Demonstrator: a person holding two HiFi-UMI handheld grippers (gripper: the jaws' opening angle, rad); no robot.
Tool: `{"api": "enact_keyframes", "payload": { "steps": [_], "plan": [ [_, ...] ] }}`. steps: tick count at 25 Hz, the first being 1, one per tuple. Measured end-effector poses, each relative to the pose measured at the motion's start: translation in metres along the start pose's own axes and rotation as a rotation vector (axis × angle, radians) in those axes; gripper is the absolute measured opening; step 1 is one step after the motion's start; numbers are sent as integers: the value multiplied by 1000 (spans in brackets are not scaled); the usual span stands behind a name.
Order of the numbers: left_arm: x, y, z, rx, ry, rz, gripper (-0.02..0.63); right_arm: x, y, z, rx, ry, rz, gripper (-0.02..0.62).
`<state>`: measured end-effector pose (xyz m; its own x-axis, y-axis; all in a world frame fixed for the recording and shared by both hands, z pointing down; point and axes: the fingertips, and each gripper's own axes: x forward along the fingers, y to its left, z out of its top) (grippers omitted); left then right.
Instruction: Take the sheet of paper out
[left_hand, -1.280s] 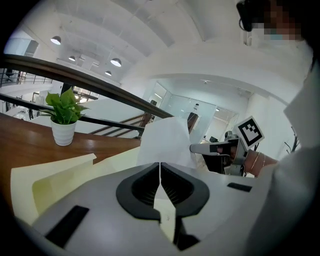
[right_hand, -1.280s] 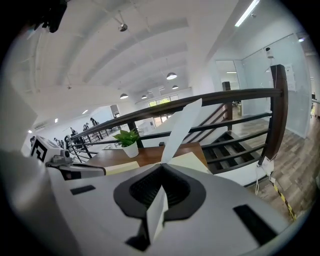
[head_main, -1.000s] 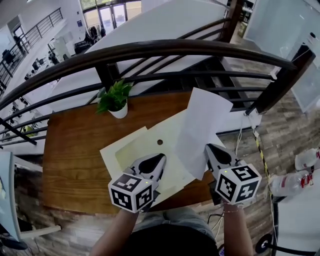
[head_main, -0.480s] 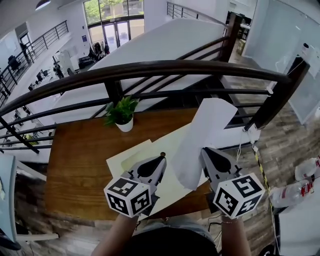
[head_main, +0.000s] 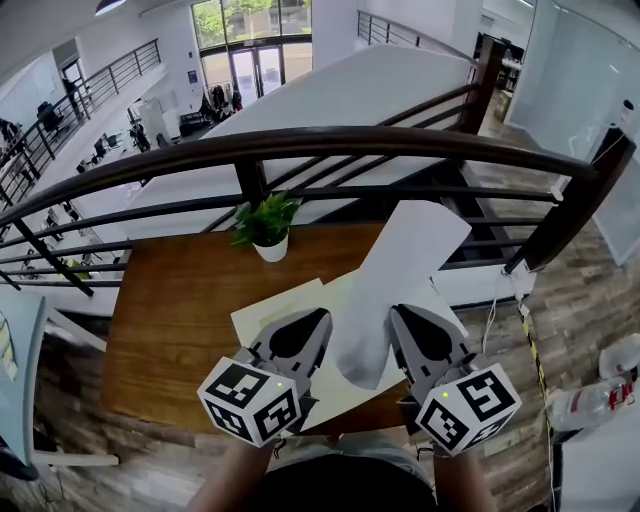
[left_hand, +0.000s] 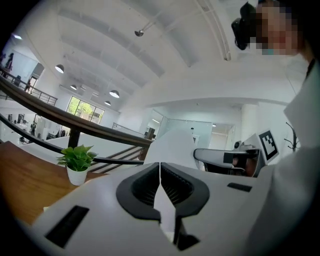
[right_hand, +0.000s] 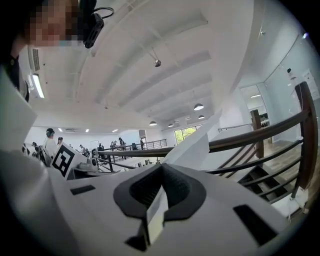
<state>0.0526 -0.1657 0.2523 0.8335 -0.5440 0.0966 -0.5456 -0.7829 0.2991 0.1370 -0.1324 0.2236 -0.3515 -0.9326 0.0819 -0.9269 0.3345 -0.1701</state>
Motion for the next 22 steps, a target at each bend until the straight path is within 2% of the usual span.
{"api": "enact_keyframes", "payload": {
  "steps": [3, 7, 14, 22],
  "plan": [
    [-11, 7, 1, -12, -20, 45, 21, 3, 6, -3, 4, -4, 9, 28],
    [-17, 14, -4, -33, -23, 68, 21, 8, 9, -13, -17, 17, 17, 26],
    [-17, 14, -11, -52, -12, 60, 21, 11, 8, -28, -35, 76, -2, 26],
    [-10, 11, -23, -75, 22, 30, 21, 12, 3, -29, -52, 88, -22, 26]
  ]
}}
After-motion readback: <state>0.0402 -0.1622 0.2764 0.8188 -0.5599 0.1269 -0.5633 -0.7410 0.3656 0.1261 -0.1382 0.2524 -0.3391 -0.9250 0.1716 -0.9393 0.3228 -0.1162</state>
